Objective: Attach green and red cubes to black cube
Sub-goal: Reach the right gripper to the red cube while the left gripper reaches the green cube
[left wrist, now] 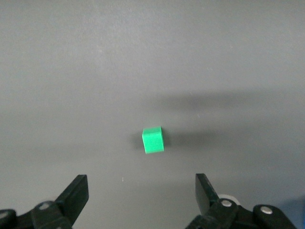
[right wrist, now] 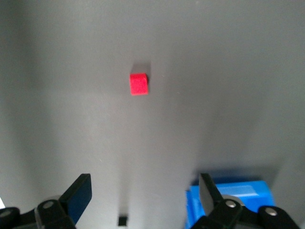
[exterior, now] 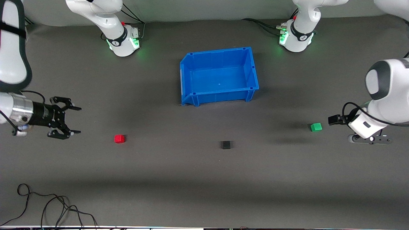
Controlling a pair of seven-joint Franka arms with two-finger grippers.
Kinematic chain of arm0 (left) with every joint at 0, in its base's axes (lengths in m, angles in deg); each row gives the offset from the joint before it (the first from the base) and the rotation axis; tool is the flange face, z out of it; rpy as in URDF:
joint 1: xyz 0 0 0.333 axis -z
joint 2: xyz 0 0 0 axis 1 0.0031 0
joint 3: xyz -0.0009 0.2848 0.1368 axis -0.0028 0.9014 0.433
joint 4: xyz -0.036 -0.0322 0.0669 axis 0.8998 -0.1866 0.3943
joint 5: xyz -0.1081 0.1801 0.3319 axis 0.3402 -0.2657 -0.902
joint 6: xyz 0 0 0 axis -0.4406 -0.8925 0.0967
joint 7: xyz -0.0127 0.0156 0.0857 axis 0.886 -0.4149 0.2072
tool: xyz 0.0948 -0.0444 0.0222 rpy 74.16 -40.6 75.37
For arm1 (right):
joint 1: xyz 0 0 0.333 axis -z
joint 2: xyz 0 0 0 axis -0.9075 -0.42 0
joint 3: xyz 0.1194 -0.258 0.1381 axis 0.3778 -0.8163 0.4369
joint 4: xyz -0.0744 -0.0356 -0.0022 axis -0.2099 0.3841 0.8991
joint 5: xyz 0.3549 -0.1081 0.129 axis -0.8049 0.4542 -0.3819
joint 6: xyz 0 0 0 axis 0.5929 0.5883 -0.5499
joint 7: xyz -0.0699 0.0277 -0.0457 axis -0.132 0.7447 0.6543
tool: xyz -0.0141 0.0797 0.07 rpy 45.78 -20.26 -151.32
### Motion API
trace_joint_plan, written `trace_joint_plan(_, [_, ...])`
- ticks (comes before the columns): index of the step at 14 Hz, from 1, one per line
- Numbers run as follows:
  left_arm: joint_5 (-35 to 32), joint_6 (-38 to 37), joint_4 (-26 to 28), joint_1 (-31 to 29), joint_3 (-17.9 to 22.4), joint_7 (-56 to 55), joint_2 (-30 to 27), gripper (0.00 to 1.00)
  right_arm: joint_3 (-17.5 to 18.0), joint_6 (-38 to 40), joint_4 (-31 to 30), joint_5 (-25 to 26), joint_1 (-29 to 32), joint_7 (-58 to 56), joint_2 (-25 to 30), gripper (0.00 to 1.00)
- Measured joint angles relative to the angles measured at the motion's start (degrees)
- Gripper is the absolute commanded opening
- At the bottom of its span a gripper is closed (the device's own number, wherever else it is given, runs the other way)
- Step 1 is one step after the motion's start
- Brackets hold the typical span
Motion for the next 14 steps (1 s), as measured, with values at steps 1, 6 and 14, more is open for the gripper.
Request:
trace_joint_plan(1, [0.0,4.2,2.8,-0.3,0.0,0.0,0.3,1.00,-0.1,-3.8,-2.3,-1.0,0.0,-0.1,-0.8,1.00])
trace_joint_plan(6, [0.0,20.1,11.7,-0.8,0.0,0.0,3.6,1.00,0.0,-18.7,-12.5,-10.5,-0.8,-9.1,-5.2,1.00])
trace_joint_plan(14, [2.6,32.9,14.2,-2.1,-0.1,-0.1,12.1,0.99,0.0,-28.2,-13.1,-21.2,-0.8,-23.4,-16.9,1.00])
